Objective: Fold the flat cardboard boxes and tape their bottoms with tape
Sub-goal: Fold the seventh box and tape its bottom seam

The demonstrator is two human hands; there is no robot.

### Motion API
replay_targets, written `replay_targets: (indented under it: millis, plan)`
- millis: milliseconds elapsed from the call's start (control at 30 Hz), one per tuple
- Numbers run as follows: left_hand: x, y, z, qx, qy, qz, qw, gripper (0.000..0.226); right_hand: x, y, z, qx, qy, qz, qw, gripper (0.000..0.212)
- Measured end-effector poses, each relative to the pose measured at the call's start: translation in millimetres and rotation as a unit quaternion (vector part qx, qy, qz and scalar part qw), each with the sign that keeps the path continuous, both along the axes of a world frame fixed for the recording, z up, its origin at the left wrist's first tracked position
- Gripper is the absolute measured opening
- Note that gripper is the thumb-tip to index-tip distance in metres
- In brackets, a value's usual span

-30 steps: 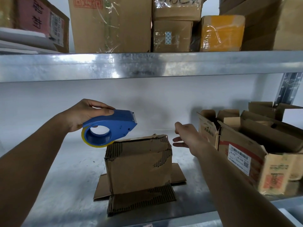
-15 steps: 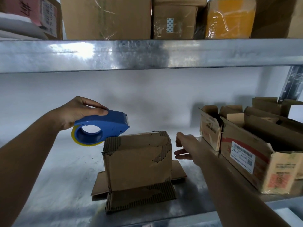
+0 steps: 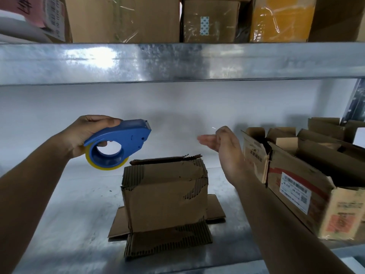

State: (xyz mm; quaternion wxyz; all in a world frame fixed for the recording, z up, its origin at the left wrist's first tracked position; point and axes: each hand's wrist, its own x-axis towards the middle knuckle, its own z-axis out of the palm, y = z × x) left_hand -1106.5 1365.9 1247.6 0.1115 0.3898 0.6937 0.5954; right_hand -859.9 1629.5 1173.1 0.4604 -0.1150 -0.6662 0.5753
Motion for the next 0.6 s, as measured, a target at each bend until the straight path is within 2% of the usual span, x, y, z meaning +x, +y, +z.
replay_targets:
  millis: [200, 367, 467, 600]
  plan:
    - [-3, -4, 0, 0.026, -0.022, 0.011, 0.999, 0.084, -14, -5, -2, 0.066, -0.12, 0.02, 0.99, 0.031]
    - [-5, -7, 0, 0.041, -0.036, 0.004, 0.999, 0.086, -16, -12, -3, 0.205, -0.23, -0.101, 0.946, 0.03]
    - [-7, -10, -2, 0.025, -0.033, 0.004, 0.999, 0.094, -21, -13, -12, 0.19, -0.241, -0.161, 0.938, 0.03]
    - [-12, -17, -4, 0.006, -0.022, 0.015, 1.0, 0.102, -21, -6, -11, 0.125, -0.259, -0.157, 0.945, 0.037]
